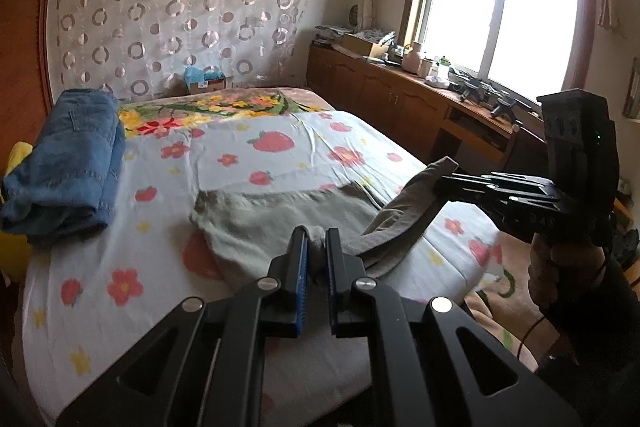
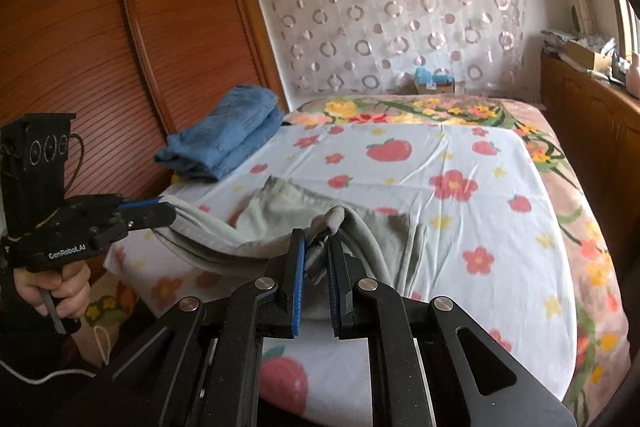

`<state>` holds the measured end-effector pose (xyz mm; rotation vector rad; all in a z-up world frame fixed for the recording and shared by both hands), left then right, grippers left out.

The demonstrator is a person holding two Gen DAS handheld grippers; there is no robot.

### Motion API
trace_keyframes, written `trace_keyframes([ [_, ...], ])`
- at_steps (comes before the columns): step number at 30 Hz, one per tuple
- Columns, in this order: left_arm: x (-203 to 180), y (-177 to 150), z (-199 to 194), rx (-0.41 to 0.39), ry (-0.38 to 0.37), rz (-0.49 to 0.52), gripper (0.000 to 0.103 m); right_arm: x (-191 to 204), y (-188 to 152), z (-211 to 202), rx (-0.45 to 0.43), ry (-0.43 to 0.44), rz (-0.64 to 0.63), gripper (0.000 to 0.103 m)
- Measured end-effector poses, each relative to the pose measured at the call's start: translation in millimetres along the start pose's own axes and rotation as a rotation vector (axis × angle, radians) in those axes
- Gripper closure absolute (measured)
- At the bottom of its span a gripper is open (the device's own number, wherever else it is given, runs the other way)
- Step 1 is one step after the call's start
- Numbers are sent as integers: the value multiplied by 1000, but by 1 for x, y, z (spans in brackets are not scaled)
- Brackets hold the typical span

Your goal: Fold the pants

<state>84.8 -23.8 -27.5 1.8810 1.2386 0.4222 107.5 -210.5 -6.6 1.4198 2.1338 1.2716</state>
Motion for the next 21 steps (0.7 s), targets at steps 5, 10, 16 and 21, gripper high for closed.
trace_keyframes([
  [5, 8, 13, 14, -10, 22, 4, 98, -10, 12, 18, -2, -27, 0, 95],
  [10, 14, 15, 30, 3, 51, -5, 97, -20, 15, 39, 21, -39, 19, 95],
  [16, 24, 12, 45, 26, 77, -29, 95, -25, 14, 60, 55, -52, 23, 95],
  [21, 31, 14, 48, 27, 92, -39, 91, -29, 16, 76, 77, -74, 21, 95],
])
Point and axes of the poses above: each gripper's, at about its wrist camera, not at the fingertips, and z roughly the way its jaws point, x to its left, y to its top, the point moved 3 cm from there along z, roughly the way its jaws point, and after that the axes turned 3 degrees about x, right-handed, at the moved point
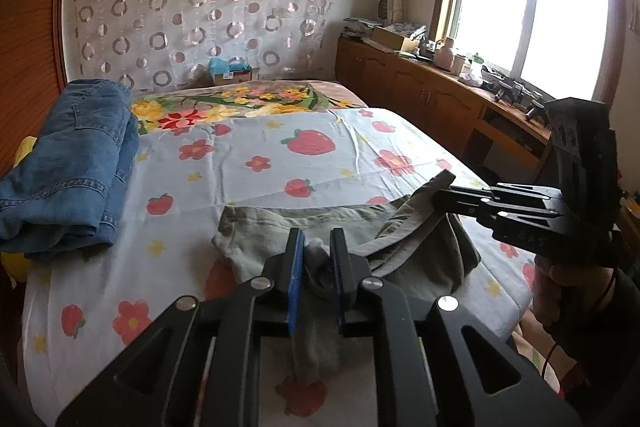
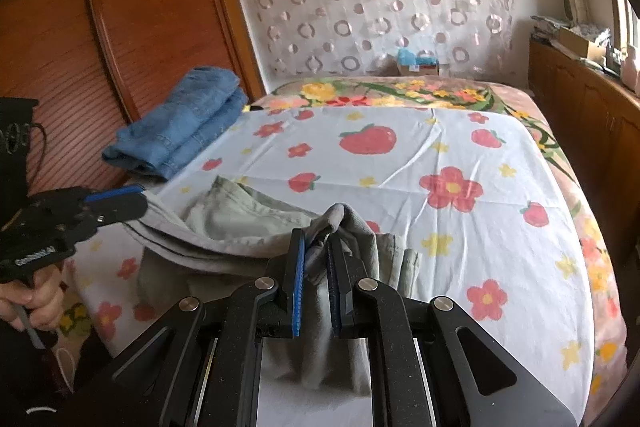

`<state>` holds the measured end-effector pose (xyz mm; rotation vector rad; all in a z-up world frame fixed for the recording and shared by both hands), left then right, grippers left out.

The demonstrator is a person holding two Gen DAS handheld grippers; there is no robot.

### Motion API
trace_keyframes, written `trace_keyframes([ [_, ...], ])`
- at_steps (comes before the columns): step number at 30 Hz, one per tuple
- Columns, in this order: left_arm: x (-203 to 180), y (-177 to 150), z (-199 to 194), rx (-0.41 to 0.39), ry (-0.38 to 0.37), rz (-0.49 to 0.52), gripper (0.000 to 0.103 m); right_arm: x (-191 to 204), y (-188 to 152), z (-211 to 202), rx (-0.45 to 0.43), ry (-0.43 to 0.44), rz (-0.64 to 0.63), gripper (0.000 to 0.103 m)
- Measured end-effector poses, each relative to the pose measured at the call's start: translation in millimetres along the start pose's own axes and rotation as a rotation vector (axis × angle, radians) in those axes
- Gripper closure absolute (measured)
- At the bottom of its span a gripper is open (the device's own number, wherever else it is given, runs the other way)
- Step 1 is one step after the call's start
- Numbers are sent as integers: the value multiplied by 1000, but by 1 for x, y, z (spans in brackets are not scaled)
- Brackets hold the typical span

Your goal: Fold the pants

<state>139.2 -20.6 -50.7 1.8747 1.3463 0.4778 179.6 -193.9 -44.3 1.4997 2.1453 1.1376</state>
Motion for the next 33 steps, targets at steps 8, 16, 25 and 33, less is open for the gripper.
trace_keyframes([
  [8, 11, -9, 2, 10, 14, -16, 66, -5, -1, 13, 34, -44, 4, 86],
  [16, 13, -35, 19, 96, 33, -34, 66, -16, -19, 5, 69, -92, 7, 57],
  [25, 11, -56, 33, 163, 51, -42, 66, -17, -51, -8, 121, -85, 8, 57],
  [33, 10, -62, 23, 162, 31, -60, 66, -15, -59, -14, 124, -67, 12, 57],
])
Point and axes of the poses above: each gripper's, at about its wrist camera, not at the fingertips, and z roughly the way its jaws point, x to its left, y to its top, the point moved 3 cm from there along z, roughly the way its jaws point, and after that the axes turned 3 degrees about x, right-handed, at the moved point
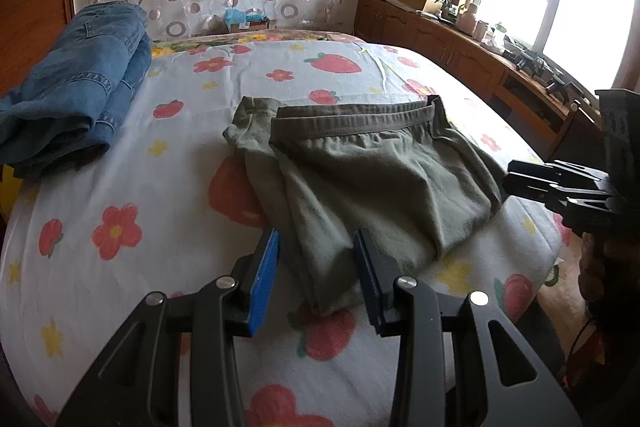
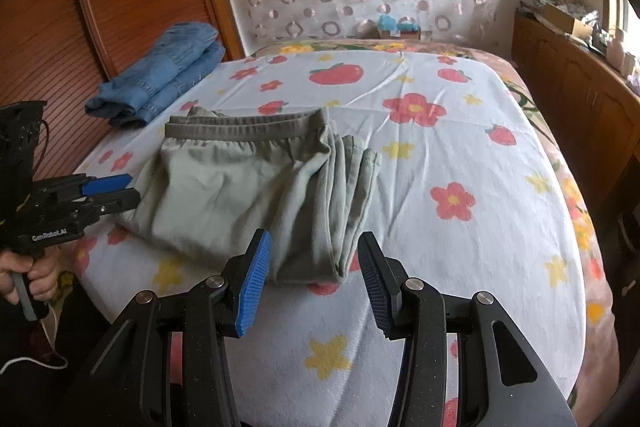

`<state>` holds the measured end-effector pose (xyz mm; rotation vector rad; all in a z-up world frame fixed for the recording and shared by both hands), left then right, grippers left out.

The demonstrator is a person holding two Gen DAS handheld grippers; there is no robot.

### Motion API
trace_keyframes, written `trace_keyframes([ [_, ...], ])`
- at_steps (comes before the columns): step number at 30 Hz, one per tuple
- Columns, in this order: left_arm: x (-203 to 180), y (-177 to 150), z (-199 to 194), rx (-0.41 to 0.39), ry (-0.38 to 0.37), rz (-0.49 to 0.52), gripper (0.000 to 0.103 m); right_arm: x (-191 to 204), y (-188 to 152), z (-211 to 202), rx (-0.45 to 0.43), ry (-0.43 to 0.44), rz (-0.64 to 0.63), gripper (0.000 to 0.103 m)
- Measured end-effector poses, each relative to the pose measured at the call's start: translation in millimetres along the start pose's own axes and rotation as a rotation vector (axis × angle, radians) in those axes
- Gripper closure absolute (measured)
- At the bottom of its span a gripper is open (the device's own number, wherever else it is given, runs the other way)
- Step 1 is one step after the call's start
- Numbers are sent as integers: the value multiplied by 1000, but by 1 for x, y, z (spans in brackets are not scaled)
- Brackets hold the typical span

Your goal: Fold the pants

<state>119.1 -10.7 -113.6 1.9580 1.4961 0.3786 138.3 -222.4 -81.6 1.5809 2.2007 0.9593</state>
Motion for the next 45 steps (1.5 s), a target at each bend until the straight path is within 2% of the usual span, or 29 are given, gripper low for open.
trace_keyframes([
  [4, -7, -5, -4, 0, -17, 17, 66, 0, -5, -1, 10, 7, -3, 58],
  [10, -5, -9, 5, 23, -17, 16, 66, -4, -9, 2, 28, 22, 4, 71],
  [11, -4, -10, 5, 23, -19, 12, 66, -5, -9, 2, 29, 24, 4, 78],
  [14, -4, -11, 6, 20, -16, 17, 66, -7, -8, 3, 33, 30, 9, 80],
  [18, -6, -11, 6, 11, -3, 32, 65, -8, -9, 2, 33, 47, 6, 93],
  [21, -5, -12, 6, 10, -2, 34, 65, -10, -7, -1, 20, 63, -2, 97],
  [25, -5, -12, 6, 9, -7, 36, 65, -16, 1, -13, -30, 17, -10, 99],
  [31, -3, -13, 3, 9, -11, 14, 66, -14, -2, -3, -5, 15, -13, 99],
  [36, -7, -19, -8, -3, -49, 22, 76, -21, -8, 3, 10, 37, 21, 99],
  [39, -7, -20, -5, 2, -52, 24, 86, -21, -8, 3, 10, 39, 20, 99],
  [41, -6, -19, -4, -2, -50, 26, 96, -21, -8, 3, 12, 34, 10, 99],
  [45, -2, -15, -18, -56, -47, 13, 99, -21, -9, 3, 14, 35, 4, 99],
])
Point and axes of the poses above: each gripper's, at about its wrist camera, not at the fingertips, and z roughly the way its jaws point, x to its left, y to its top, the point moved 3 cm from there along z, roughly the way its jaws point, and after that the axes turned 3 degrees about x, right-handed, at the moved point
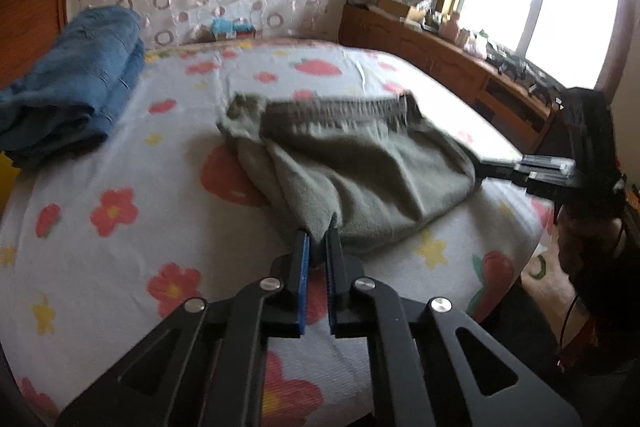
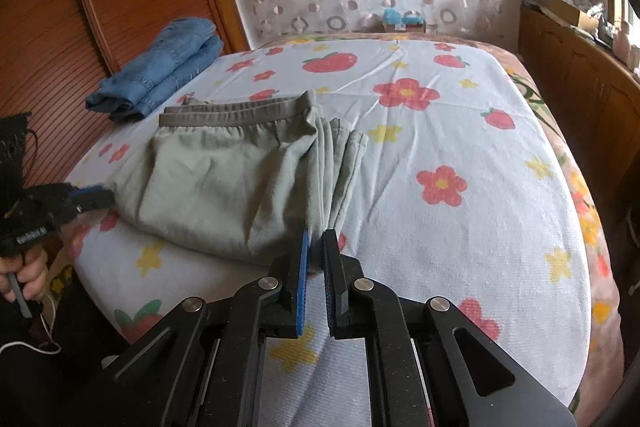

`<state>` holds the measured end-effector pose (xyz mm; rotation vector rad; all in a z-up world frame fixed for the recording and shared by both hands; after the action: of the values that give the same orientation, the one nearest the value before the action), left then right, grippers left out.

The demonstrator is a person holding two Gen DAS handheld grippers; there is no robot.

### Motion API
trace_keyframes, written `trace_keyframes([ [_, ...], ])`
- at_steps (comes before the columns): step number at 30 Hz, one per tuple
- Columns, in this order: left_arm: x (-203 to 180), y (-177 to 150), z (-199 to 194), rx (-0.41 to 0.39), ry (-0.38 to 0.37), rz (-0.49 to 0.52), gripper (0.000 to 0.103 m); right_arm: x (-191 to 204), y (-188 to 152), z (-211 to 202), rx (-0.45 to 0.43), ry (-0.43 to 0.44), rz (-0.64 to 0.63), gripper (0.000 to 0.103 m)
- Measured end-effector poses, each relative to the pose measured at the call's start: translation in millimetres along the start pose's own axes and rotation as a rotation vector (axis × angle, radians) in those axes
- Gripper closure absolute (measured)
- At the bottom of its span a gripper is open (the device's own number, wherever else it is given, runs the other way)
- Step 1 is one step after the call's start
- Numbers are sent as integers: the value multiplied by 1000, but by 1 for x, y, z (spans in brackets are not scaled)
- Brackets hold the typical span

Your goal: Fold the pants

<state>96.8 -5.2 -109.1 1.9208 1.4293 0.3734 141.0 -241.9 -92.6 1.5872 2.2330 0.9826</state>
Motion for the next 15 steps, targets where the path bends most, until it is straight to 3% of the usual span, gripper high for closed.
trace_keyframes([
  [9, 4, -1, 4, 21, 20, -18, 95, 1, 0, 0, -2, 1, 5, 98],
  [13, 3, 4, 1, 6, 53, -12, 84, 5, 3, -7, -13, -4, 2, 96],
  [15, 2, 8, -4, -17, 53, 2, 78, 6, 7, -12, -29, -5, -4, 89],
])
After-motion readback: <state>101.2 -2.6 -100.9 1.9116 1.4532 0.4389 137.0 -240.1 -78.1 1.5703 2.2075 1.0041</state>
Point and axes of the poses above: each gripper's, at about its wrist camera, not at the fingertips, and z roughly the way its jaws point, x to its left, y to its top, the point moved 3 cm from there along z, roughly the way its jaws point, and after that the axes turned 3 degrees about x, right-handed, at the moved point
